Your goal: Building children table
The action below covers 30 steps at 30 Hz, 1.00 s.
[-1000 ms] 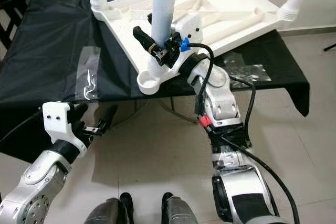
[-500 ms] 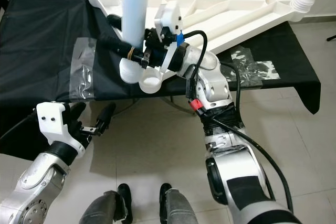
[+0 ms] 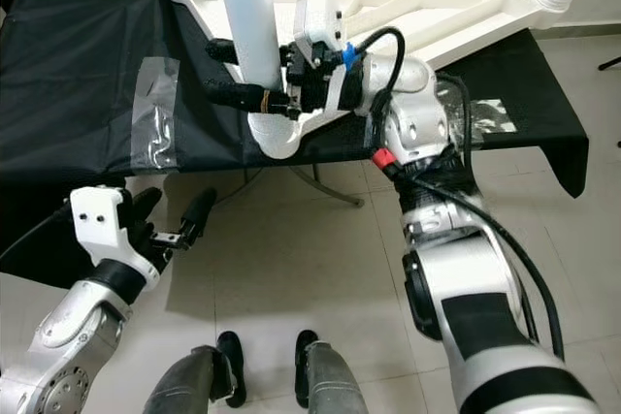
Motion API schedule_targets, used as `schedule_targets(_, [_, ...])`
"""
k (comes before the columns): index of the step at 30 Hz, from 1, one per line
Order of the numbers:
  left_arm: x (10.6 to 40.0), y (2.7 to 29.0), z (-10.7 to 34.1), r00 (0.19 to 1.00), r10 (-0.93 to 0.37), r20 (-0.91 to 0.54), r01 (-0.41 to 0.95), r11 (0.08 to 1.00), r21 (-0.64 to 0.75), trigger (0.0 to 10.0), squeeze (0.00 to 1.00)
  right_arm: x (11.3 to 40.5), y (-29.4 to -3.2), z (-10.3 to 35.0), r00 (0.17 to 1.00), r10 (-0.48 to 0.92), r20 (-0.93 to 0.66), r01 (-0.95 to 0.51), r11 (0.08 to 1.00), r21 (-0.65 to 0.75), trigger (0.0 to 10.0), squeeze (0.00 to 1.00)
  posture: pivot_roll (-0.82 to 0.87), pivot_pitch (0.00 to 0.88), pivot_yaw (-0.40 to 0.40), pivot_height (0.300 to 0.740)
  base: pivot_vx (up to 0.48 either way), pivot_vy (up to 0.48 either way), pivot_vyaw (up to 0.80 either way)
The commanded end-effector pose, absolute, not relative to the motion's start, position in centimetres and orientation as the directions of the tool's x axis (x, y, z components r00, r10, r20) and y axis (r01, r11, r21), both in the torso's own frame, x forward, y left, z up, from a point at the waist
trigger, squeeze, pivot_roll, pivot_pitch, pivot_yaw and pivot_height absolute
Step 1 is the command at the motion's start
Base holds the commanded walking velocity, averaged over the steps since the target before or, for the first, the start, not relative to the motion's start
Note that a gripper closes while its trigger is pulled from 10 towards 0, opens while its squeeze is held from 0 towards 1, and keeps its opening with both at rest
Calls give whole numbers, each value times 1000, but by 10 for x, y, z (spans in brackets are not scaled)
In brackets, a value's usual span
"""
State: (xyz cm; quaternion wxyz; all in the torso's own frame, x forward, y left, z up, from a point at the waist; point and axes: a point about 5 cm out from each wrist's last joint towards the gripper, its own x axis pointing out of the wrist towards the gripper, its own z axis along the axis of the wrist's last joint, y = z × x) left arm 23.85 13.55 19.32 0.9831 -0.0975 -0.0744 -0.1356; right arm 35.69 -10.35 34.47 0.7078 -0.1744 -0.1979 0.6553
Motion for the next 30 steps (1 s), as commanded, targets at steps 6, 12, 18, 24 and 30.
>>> schedule_targets(6, [236,136,189,955,-258,149,282,942,-181,10000,0,357,-106,346,25,997,68,-876,55,-480,10000,0,11,415,-37,740,0,0,0])
schedule_targets(12, [236,136,189,954,-263,147,288,940,-186,10000,0,361,-111,330,21,999,-25,-887,7,-461,10000,0,14,425,-23,740,0,0,0])
schedule_targets(18, [236,136,189,954,-263,145,288,939,-189,10000,0,362,-116,327,36,994,-103,-873,-19,-487,10000,0,6,421,-24,740,0,0,0])
schedule_targets(24, [236,136,188,954,-263,143,288,938,-196,10000,0,362,-118,330,57,987,-152,-846,-33,-532,10000,0,0,416,-28,740,0,0,0])
schedule_targets(30, [236,135,190,950,-274,148,299,935,-190,10000,0,369,-116,321,150,983,-105,-840,71,-538,10000,0,4,418,-28,740,0,0,0])
